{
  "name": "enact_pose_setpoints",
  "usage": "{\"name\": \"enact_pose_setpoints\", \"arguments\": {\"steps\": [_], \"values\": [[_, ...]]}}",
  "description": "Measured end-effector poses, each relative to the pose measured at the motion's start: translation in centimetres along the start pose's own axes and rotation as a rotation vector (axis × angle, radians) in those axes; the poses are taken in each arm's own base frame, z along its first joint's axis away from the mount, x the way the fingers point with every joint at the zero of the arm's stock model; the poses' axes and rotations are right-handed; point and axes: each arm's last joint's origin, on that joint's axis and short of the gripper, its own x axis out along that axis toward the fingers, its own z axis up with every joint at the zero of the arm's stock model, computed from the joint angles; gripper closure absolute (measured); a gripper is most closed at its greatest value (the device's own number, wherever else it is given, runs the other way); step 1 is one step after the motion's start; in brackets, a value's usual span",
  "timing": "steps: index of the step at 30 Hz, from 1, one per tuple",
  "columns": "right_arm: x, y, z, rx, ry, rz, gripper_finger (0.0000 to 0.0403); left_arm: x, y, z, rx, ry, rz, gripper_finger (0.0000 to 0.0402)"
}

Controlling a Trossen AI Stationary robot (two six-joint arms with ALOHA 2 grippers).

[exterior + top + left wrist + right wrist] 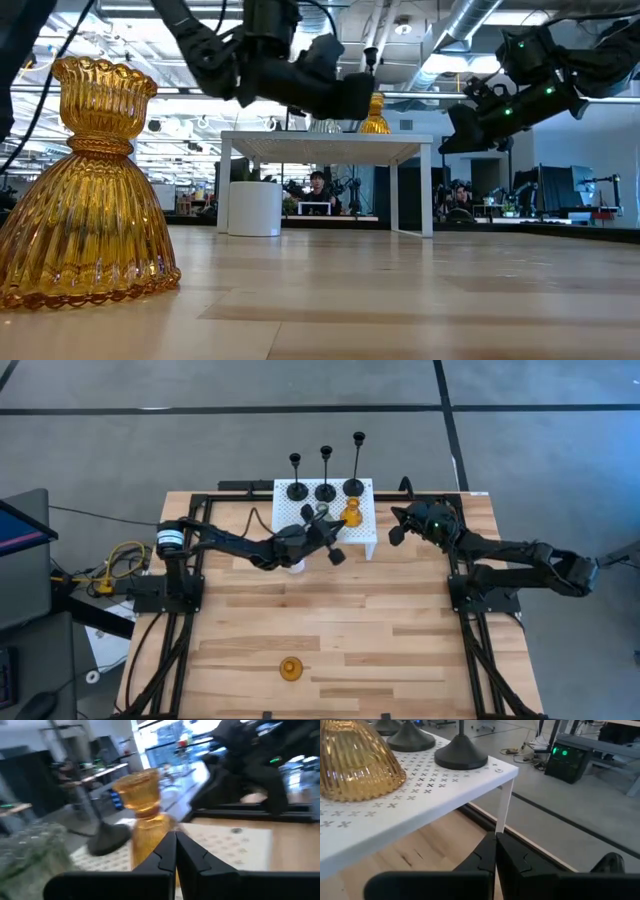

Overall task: Pick & Place candle stick holders
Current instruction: Adjust the glass candle holders on the shelf

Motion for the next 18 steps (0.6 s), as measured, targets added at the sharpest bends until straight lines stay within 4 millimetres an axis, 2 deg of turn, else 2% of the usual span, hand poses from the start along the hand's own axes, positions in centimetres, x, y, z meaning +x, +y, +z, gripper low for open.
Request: {"name": "enact_pose_setpoints", "arguments": {"steps": [9, 13, 18], "values": [[0.1, -0.4, 0.0, -0.013, 0.001, 0.041, 0.0403, 0.3, -1.6, 2.5, 0.107, 0.012, 0.173, 0.04], [0.1, -0.4, 0.0, -0.013, -0.001, 0.051, 0.0403, 0.5, -1.5, 3.2, 0.125, 0.017, 0.222, 0.04], [0.1, -0.3, 0.0, -0.013, -0.003, 0.071, 0.0403, 0.8, -0.9, 3.0, 0.119, 0.021, 0.239, 0.04]]}}
